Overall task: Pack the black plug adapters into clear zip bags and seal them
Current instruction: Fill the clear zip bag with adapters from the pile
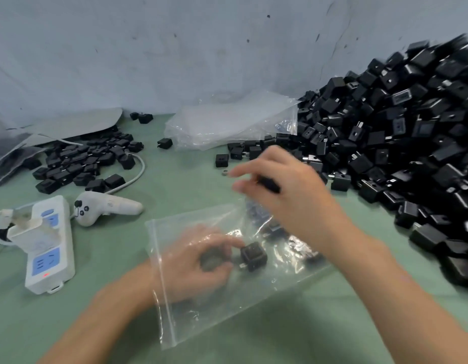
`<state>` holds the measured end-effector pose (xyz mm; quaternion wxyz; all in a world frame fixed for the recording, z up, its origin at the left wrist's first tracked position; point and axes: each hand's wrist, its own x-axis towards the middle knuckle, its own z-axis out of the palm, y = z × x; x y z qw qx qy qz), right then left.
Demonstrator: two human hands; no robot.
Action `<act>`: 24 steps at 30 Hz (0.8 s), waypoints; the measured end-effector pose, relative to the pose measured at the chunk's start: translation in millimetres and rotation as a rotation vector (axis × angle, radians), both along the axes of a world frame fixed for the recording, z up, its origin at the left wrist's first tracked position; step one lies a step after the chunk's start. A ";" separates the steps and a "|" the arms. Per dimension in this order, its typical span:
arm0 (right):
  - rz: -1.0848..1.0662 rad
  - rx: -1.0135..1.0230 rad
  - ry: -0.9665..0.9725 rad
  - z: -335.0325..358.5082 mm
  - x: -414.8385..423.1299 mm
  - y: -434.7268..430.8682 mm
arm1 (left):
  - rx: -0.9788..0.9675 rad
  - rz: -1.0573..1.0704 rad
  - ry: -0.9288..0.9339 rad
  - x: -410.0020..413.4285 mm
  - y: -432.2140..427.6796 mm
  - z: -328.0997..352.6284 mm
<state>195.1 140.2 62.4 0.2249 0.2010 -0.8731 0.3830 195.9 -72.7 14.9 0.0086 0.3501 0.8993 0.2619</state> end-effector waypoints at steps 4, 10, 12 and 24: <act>-0.353 0.146 -0.064 -33.6 -18.0 49.6 | -0.098 -0.028 0.092 -5.9 7.4 -5.6; -0.385 0.428 -0.111 -59.6 -14.5 55.8 | -0.156 0.032 -0.053 -14.9 30.3 -18.5; -0.380 0.435 -0.099 -61.4 -13.5 54.7 | -0.145 0.039 -0.084 -15.8 36.0 -19.6; -0.383 0.446 -0.133 -60.9 -11.5 53.1 | -0.106 0.129 -0.086 -18.3 57.1 -21.1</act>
